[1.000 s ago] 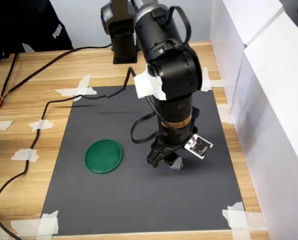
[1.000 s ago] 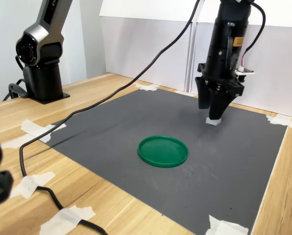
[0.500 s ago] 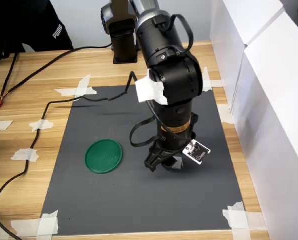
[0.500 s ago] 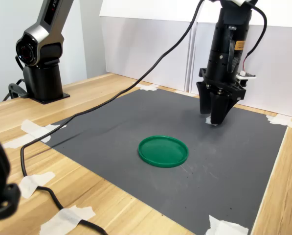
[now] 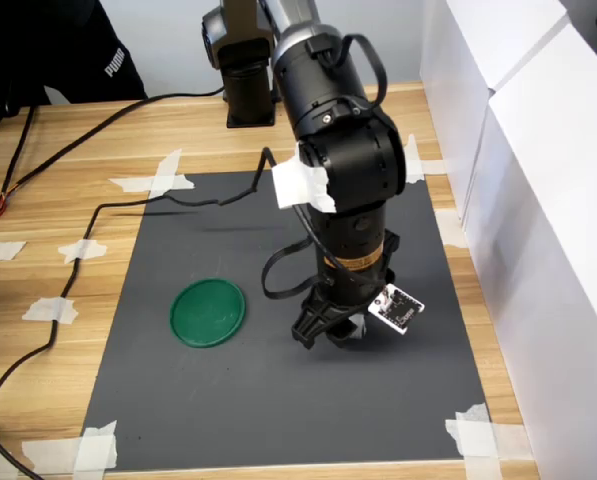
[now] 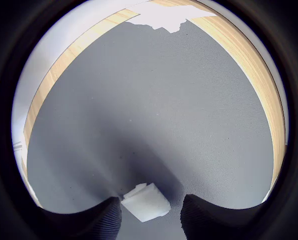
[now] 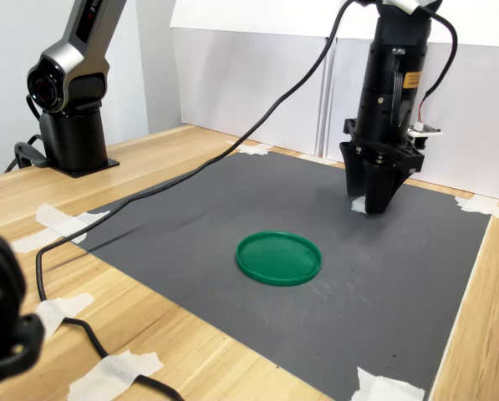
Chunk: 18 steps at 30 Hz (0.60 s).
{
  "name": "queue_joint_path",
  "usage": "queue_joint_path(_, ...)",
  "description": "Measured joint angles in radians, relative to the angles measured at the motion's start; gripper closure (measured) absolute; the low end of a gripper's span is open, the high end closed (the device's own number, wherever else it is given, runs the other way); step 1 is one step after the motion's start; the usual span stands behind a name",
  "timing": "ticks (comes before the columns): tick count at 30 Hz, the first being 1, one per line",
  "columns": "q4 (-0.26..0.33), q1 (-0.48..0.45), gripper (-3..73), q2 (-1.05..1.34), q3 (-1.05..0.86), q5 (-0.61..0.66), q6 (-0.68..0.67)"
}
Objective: Grasp a white terminal and put it on the green lid.
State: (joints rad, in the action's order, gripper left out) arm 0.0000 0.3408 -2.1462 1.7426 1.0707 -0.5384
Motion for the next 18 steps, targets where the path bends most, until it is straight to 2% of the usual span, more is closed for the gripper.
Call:
queue_joint_path(12,0.0,0.0,18.8,-0.001,0.0,-0.011,0.003)
queue_joint_path(18,0.043,0.0,18.7,-0.001,0.0,0.001,0.003)
